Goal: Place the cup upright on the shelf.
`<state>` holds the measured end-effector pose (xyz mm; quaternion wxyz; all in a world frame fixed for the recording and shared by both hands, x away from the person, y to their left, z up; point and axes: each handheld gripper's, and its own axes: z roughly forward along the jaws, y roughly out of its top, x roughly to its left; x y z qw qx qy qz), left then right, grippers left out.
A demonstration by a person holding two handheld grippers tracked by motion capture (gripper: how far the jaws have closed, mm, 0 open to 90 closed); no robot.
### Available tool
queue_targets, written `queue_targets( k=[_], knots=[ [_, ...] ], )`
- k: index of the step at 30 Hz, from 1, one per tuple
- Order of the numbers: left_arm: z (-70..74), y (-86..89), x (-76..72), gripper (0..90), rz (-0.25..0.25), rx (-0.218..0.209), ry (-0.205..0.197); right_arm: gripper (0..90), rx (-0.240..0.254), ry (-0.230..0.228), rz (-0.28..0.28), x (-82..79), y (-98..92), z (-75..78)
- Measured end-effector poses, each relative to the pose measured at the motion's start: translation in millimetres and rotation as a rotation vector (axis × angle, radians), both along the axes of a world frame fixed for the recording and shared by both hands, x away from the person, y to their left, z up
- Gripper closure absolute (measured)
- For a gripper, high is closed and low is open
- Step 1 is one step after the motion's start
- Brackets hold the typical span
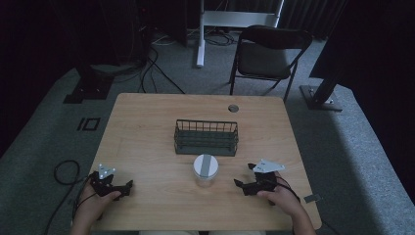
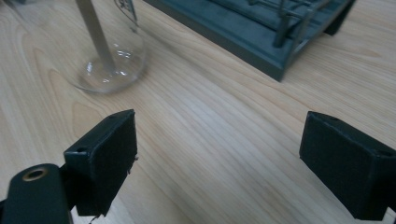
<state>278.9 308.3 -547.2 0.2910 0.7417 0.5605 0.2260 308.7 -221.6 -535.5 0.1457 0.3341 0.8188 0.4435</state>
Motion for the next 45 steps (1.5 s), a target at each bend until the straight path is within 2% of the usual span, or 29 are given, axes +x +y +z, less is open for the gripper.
queue_targets(
  k=[18,35,45],
  knots=[
    [0.0,0.0,0.0,0.3,0.0,0.0,0.0,11.1,0.036,-0.023,0.136,-6.2,39.2,-1.1],
    [0.0,0.1,0.0,0.4,0.0,0.0,0.0,11.0,0.072,-0.045,0.183,-6.5,74.9,-2.7],
    [0.0,0.1,0.0,0.3,0.0,0.0,0.0,11.0,0.106,-0.061,0.171,-5.3,88.1,-5.2]
  ],
)
